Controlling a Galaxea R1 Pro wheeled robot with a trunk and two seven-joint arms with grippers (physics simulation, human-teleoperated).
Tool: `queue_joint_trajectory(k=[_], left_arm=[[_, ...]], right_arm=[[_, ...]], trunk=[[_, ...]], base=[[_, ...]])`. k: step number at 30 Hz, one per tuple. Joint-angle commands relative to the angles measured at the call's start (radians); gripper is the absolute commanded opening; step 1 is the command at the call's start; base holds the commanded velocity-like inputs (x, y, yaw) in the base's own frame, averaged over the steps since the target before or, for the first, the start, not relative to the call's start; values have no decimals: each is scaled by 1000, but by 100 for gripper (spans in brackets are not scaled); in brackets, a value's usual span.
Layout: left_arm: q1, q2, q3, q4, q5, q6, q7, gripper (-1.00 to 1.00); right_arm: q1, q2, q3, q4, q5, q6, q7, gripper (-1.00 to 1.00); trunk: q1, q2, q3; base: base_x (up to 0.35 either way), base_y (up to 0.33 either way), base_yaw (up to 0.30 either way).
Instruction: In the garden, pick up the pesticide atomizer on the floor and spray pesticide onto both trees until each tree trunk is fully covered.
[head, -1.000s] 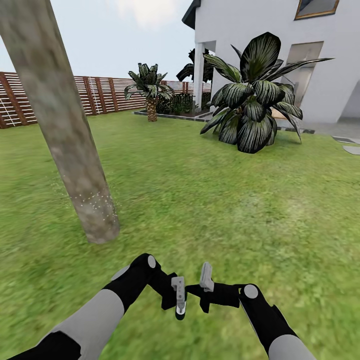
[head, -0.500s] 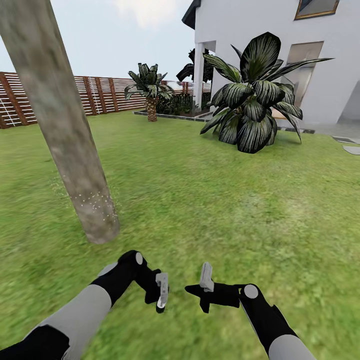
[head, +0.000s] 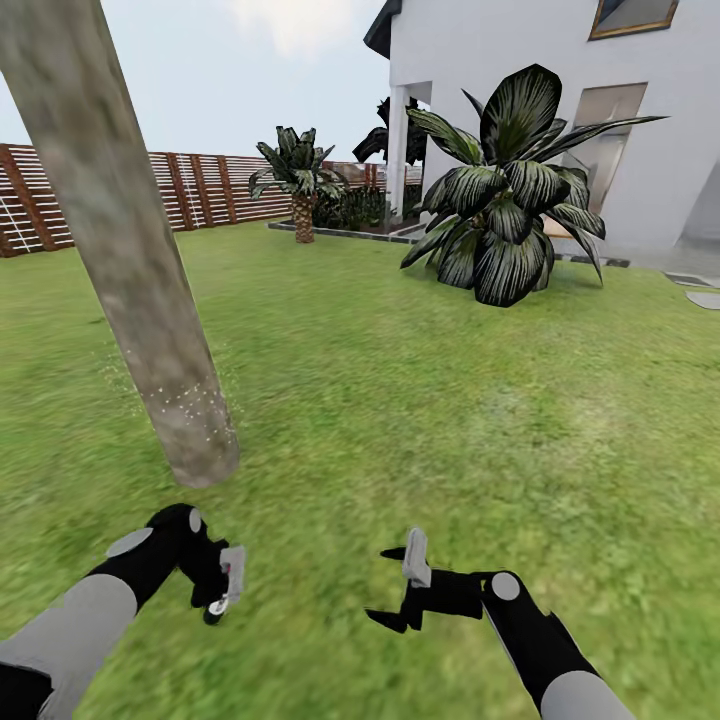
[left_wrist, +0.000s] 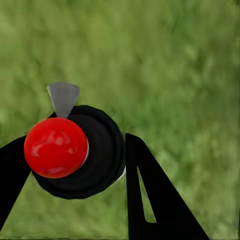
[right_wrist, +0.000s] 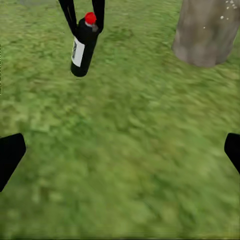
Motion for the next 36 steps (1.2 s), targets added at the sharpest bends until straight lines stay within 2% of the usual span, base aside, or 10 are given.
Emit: queue_joint_trajectory(k=[1, 7, 10, 13, 16, 20, 21, 22, 24, 36], left_arm=[[3, 8, 45, 7, 11, 10, 17, -100], [74, 20, 499, 175, 124, -36, 304, -100], [121, 18, 678, 234, 209, -148, 483, -100], [212, 11, 799, 256, 301, -273, 724, -100], [302, 8, 834, 265, 426, -394, 852, -100], [423, 10, 840, 302, 651, -499, 942, -100], [445, 11, 840, 308, 671, -509, 949, -100], [457, 11, 840, 312, 681, -514, 953, -100], [473, 7, 836, 319, 690, -521, 956, -100], [473, 8, 836, 339, 689, -523, 956, -100]], right_arm=[[0, -3, -4, 16, 7, -5, 0, 100], [3, -137, -9, 210, -2, -13, -73, 100], [7, -183, -31, 330, -5, -70, -271, 100], [8, -194, -120, 506, -31, -191, -553, 100], [23, -195, -192, 618, -92, -336, -806, 100], [100, -192, -210, 653, -161, -494, -925, 100], [108, -191, -211, 653, -180, -506, -931, 100], [112, -189, -213, 651, -206, -512, -935, 100], [117, -180, -212, 650, -426, -515, -936, 100], [117, -188, -214, 656, -432, -515, -937, 100]], trunk=[[0, 0, -1], [0, 0, -1], [0, 0, -1], [0, 0, -1], [0, 0, -1], [0, 0, -1], [0, 0, -1], [0, 0, -1], [0, 0, -1], [0, 0, -1]], base=[[0, 0, 0], [0, 0, 0], [0, 0, 0], [0, 0, 0], [0, 0, 0], [0, 0, 0], [0, 0, 0], [0, 0, 0], [0, 0, -54], [-99, -167, -289]])
